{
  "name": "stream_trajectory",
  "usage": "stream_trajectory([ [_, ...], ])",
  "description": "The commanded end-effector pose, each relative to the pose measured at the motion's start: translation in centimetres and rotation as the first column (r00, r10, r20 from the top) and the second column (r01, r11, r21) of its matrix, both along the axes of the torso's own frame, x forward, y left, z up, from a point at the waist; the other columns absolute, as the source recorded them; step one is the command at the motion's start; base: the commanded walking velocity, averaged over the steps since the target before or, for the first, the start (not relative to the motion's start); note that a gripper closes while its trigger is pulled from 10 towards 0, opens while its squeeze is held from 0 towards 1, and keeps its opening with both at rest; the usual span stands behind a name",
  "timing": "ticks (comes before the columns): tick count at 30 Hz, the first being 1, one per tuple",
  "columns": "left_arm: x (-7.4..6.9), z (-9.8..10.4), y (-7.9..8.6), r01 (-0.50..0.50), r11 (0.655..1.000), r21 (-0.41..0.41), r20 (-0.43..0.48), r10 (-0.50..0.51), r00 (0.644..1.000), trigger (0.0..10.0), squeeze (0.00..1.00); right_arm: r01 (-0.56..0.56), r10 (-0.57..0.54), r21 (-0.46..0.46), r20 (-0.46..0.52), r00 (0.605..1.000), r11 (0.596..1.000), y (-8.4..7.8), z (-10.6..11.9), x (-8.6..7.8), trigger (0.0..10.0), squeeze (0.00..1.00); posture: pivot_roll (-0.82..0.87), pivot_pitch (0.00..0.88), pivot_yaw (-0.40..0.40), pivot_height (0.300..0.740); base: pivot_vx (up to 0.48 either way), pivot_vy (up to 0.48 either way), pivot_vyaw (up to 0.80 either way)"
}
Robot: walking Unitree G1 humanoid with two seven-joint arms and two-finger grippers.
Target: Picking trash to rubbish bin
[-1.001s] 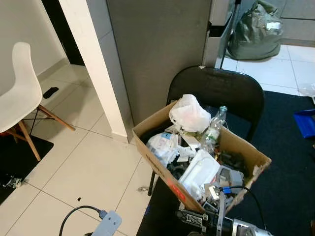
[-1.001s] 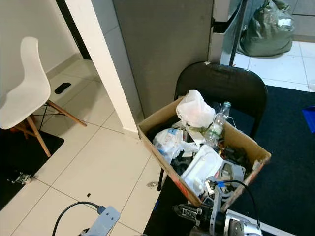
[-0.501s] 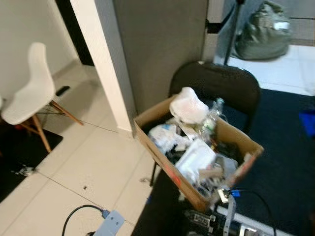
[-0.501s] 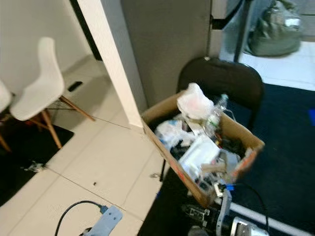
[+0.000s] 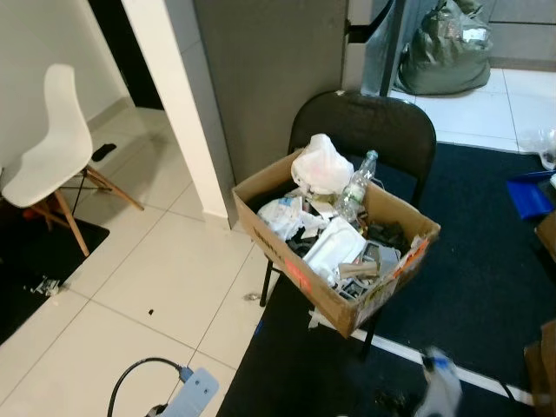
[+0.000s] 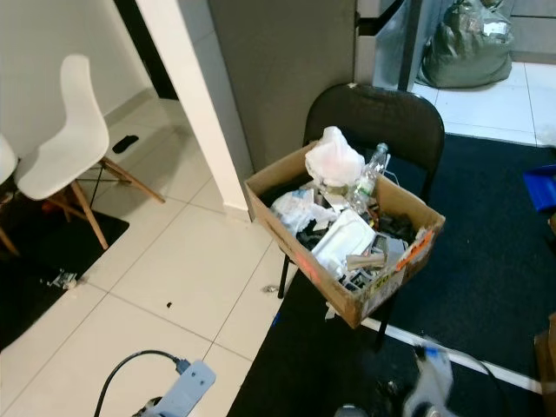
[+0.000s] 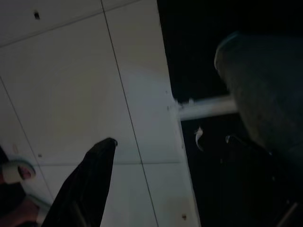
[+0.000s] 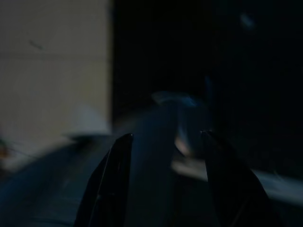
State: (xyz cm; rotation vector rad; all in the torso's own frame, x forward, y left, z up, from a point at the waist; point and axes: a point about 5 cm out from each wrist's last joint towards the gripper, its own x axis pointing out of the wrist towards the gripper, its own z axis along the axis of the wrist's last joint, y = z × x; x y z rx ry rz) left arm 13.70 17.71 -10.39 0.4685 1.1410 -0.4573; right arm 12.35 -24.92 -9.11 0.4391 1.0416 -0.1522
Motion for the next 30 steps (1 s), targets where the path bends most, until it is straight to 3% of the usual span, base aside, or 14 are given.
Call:
stream_trajectory([
  [1, -0.9, -0.3, -0.1, 0.015, 1.000, 0.004, -0.030, -0.015, 0.999, 10.0, 0.00, -0.011, 0.009, -0.036, -0.060, 0.998, 0.999, 0.5, -0.6, -1.1, 10.0, 0.00, -0.08, 0.009, 0.083, 0.740, -0.319, 0.000, 0.00],
  [11, -0.8, -0.3, -0.3, 0.006, 1.000, -0.005, -0.028, -0.006, 1.000, 10.0, 0.00, -0.075, 0.063, -0.090, -0.130, 0.990, 0.993, 0.9, -1.2, -2.7, 10.0, 0.00, -0.08, 0.014, 0.085, 0.740, -0.288, 0.000, 0.00],
  [30, -0.7, -0.3, -0.4, -0.009, 1.000, -0.009, -0.021, 0.009, 1.000, 10.0, 0.00, -0.153, 0.127, -0.188, -0.144, 0.981, 0.970, 0.4, -1.1, -2.4, 10.0, 0.00, -0.08, 0.018, 0.081, 0.740, 0.000, 0.000, 0.00],
])
